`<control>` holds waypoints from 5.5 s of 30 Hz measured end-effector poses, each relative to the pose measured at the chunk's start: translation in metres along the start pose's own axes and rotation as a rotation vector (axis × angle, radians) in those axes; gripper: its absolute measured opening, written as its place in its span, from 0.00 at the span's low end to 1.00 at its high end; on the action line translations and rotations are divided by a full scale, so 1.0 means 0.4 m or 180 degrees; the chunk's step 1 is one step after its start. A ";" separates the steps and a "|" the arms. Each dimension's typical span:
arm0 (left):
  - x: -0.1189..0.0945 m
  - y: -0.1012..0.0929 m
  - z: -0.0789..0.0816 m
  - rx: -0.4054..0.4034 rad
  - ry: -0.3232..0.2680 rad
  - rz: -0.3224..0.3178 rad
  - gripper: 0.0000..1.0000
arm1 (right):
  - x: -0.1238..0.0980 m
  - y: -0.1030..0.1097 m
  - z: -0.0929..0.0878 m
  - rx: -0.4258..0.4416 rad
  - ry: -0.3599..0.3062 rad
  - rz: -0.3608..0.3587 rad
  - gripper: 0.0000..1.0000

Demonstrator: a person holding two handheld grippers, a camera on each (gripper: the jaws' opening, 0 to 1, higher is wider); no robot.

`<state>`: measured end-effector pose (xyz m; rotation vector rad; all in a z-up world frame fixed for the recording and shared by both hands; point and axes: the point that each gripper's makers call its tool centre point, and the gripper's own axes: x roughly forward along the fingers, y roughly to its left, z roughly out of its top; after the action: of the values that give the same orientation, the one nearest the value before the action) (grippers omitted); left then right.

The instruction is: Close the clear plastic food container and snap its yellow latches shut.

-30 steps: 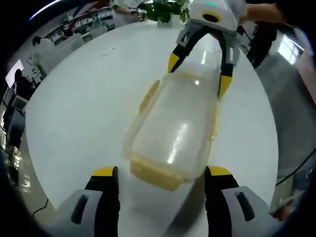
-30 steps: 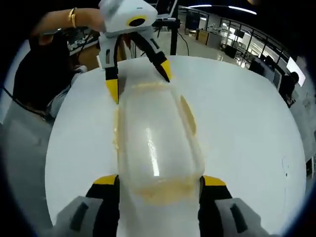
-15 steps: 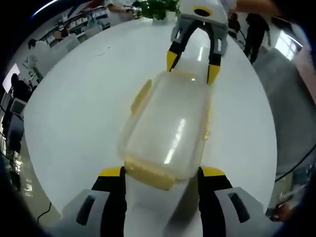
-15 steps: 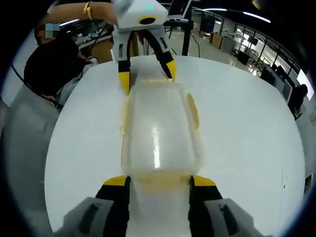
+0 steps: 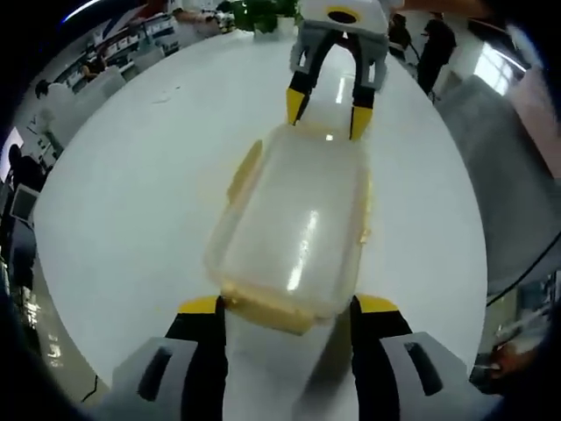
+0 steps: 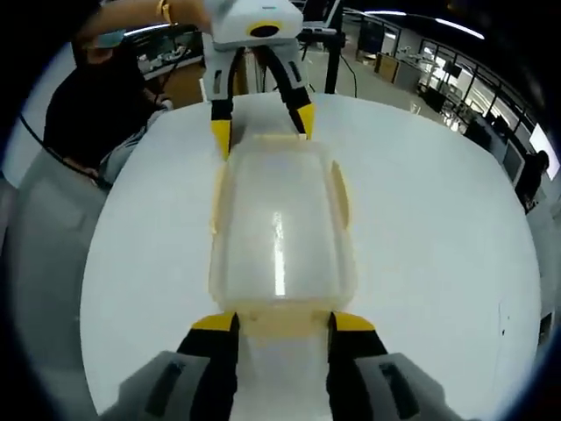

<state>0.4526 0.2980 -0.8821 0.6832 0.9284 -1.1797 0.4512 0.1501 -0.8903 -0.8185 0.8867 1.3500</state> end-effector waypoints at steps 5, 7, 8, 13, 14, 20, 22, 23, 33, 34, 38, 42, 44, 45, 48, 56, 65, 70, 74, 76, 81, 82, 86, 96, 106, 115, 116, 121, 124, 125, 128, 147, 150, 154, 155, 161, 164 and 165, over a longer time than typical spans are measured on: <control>-0.003 -0.003 -0.003 0.0062 0.0073 -0.0084 0.53 | 0.000 -0.001 0.000 -0.0011 0.0009 0.0006 0.37; -0.007 0.000 -0.013 0.0221 0.0160 -0.0114 0.51 | 0.000 -0.001 -0.001 -0.0021 0.0011 0.0008 0.37; -0.011 0.006 -0.024 0.0401 0.0270 -0.0100 0.45 | 0.000 -0.001 -0.001 -0.0025 0.0010 0.0011 0.38; -0.013 0.000 -0.031 0.0386 0.0326 -0.0143 0.37 | -0.001 -0.002 0.002 -0.0040 0.0002 0.0016 0.37; -0.012 -0.001 -0.032 0.0395 0.0333 -0.0136 0.37 | 0.000 -0.002 0.002 -0.0046 0.0007 0.0014 0.37; -0.010 0.001 -0.032 0.0356 0.0342 -0.0088 0.37 | -0.001 -0.003 0.000 -0.0076 0.0017 0.0032 0.38; -0.010 0.003 -0.031 0.0315 0.0331 -0.0077 0.37 | -0.001 -0.002 0.000 -0.0112 0.0034 0.0048 0.38; -0.009 0.003 -0.031 0.0321 0.0334 -0.0078 0.38 | -0.001 -0.002 0.000 -0.0138 0.0043 0.0060 0.38; -0.010 0.009 -0.024 0.0414 0.0301 -0.0093 0.36 | 0.001 -0.001 -0.002 -0.0245 0.0271 0.0074 0.37; -0.011 0.009 -0.024 0.0410 0.0290 -0.0093 0.36 | 0.001 0.000 -0.002 -0.0253 0.0277 0.0073 0.37; -0.011 0.007 -0.024 0.0402 0.0318 -0.0091 0.36 | -0.003 0.011 -0.006 -0.0176 0.0285 0.0136 0.36; -0.013 -0.005 -0.016 0.0419 0.0362 -0.0075 0.36 | -0.011 0.030 -0.014 -0.0101 0.0290 0.0214 0.36; -0.015 -0.010 -0.011 0.0449 0.0387 -0.0056 0.36 | -0.012 0.035 -0.017 -0.0101 0.0312 0.0204 0.36; -0.019 -0.010 -0.009 0.0455 0.0393 -0.0044 0.36 | -0.014 0.037 -0.017 -0.0092 0.0316 0.0197 0.36; -0.034 -0.011 -0.004 0.0446 0.0394 -0.0016 0.36 | -0.029 0.043 -0.012 -0.0059 0.0282 0.0184 0.36; -0.092 -0.042 0.031 0.0379 0.0332 0.0013 0.36 | -0.097 0.059 0.008 -0.0135 0.0145 0.0173 0.36; -0.128 -0.061 0.061 0.0411 0.0325 0.0072 0.36 | -0.138 0.074 0.014 -0.0196 0.0130 0.0145 0.36; -0.143 -0.079 0.090 0.0414 0.0286 0.0096 0.36 | -0.167 0.075 0.005 -0.0207 0.0120 0.0138 0.36; -0.141 -0.087 0.111 0.0429 0.0271 0.0141 0.36 | -0.184 0.077 -0.005 -0.0212 0.0160 0.0126 0.36; -0.143 -0.091 0.120 0.0482 0.0291 0.0176 0.36 | -0.193 0.080 -0.009 -0.0210 0.0165 0.0127 0.36; -0.140 -0.087 0.138 0.0488 0.0259 0.0161 0.36 | -0.208 0.076 -0.029 -0.0226 0.0202 0.0134 0.36; -0.138 -0.086 0.140 0.0488 0.0259 0.0160 0.36 | -0.212 0.075 -0.032 -0.0223 0.0201 0.0132 0.36; -0.129 -0.075 0.153 0.0429 0.0261 0.0165 0.36 | -0.226 0.070 -0.040 -0.0228 0.0198 0.0104 0.36; -0.099 -0.078 0.215 0.0471 0.0229 0.0191 0.36 | -0.261 0.051 -0.094 -0.0215 0.0284 0.0040 0.36; -0.069 -0.080 0.295 0.0544 0.0206 0.0163 0.36 | -0.309 0.037 -0.160 -0.0145 0.0362 -0.0012 0.36; -0.037 -0.096 0.360 0.0561 0.0177 0.0088 0.36 | -0.343 0.030 -0.226 -0.0125 0.0416 -0.0013 0.36; -0.031 -0.100 0.369 0.0567 0.0167 0.0081 0.36 | -0.347 0.029 -0.237 -0.0122 0.0435 -0.0015 0.36; -0.006 -0.107 0.406 0.0568 0.0126 0.0021 0.36 | -0.366 0.025 -0.279 -0.0104 0.0507 -0.0023 0.36; 0.007 -0.113 0.428 0.0589 0.0118 0.0006 0.36 | -0.376 0.024 -0.302 -0.0075 0.0523 -0.0033 0.36; 0.013 -0.115 0.436 0.0606 0.0114 0.0001 0.36 | -0.379 0.026 -0.312 -0.0058 0.0522 -0.0038 0.36; 0.028 -0.119 0.452 0.0633 0.0106 -0.0017 0.36 | -0.386 0.028 -0.332 -0.0030 0.0515 -0.0051 0.36; 0.089 -0.148 0.559 0.0731 0.0061 -0.0070 0.36 | -0.430 0.027 -0.450 0.0088 0.0657 -0.0060 0.37; 0.096 -0.148 0.569 0.0730 0.0044 -0.0066 0.36 | -0.432 0.023 -0.463 0.0077 0.0696 -0.0060 0.37; 0.109 -0.157 0.571 0.0665 -0.0001 -0.0102 0.36 | -0.438 0.021 -0.474 0.0045 0.0729 -0.0018 0.37; 0.112 -0.157 0.572 0.0656 -0.0001 -0.0104 0.36 | -0.439 0.021 -0.475 0.0038 0.0733 -0.0015 0.37; 0.128 -0.165 0.582 0.0630 -0.0016 -0.0135 0.36 | -0.441 0.021 -0.496 0.0015 0.0794 0.0010 0.37; 0.135 -0.168 0.582 0.0627 -0.0015 -0.0140 0.36 | -0.439 0.021 -0.501 0.0007 0.0809 0.0012 0.37; 0.137 -0.168 0.582 0.0624 -0.0027 -0.0149 0.36 | -0.439 0.021 -0.504 -0.0006 0.0822 0.0020 0.37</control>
<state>0.4497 0.0576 -0.8187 0.8161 0.8322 -1.3259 0.4285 -0.1080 -0.8243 -1.0076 1.0889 1.2681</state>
